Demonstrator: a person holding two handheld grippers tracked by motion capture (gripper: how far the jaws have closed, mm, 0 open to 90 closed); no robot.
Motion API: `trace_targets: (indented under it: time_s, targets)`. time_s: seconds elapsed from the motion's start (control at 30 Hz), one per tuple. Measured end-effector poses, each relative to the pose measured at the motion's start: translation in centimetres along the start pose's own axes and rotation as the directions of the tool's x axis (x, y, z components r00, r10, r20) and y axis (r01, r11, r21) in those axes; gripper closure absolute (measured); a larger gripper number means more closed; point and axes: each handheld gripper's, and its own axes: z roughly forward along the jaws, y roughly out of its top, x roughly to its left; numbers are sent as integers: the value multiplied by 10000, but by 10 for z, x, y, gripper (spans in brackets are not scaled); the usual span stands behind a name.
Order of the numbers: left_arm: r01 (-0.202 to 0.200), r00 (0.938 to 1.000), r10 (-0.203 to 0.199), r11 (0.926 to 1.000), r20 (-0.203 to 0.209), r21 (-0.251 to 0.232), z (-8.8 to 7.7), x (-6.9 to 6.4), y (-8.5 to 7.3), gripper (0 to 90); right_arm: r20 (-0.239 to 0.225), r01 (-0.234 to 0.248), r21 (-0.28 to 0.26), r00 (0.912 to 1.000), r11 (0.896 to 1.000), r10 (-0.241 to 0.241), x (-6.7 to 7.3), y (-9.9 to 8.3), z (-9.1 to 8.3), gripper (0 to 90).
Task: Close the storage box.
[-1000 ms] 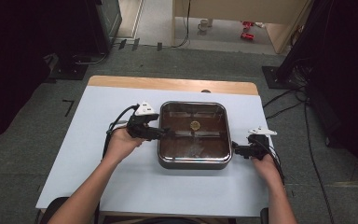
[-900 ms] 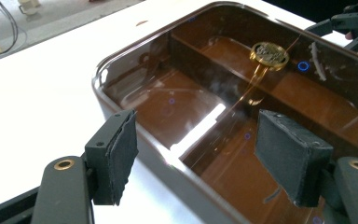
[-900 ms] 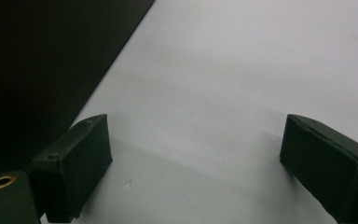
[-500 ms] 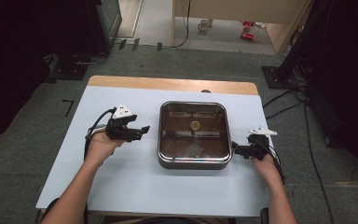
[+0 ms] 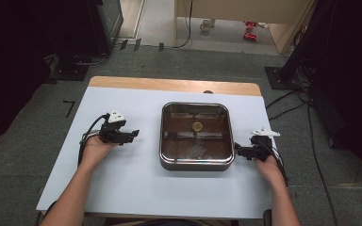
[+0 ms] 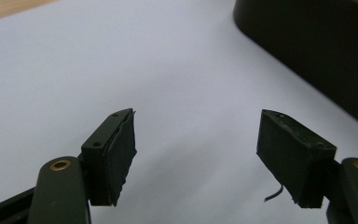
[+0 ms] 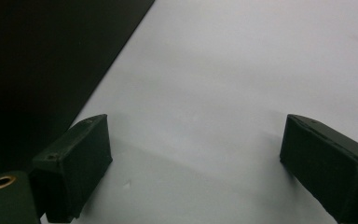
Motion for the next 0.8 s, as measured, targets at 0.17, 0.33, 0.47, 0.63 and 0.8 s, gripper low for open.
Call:
trace_targets:
  time_s: [0.17, 0.33, 0.47, 0.63, 0.8]
  targets:
    - [201, 9997, -197, 9992, -119, 344, 12, 10, -7, 283, -1, 8, -4, 10000, 10000, -8, 0, 0, 0, 82]
    - [302, 9995, -301, 9995, -107, 44, 15, 15, -10, 282, -6, 8, -2, 10000, 10000, -8, 0, 0, 0, 82]
    - [203, 9997, -202, 9998, -117, 83, 16, 13, -10, 261, 0, 7, -3, 10000, 10000, -7, 0, 0, 0, 82]
    - [142, 9998, -141, 9999, -160, 94, 16, 13, -10, 259, -2, 5, -1, 10000, 10000, -5, 0, 0, 0, 81]
    - [131, 9997, -130, 9999, -196, 88, 16, 12, -10, 259, -4, 6, 1, 10000, 10000, -6, 0, 0, 0, 81]
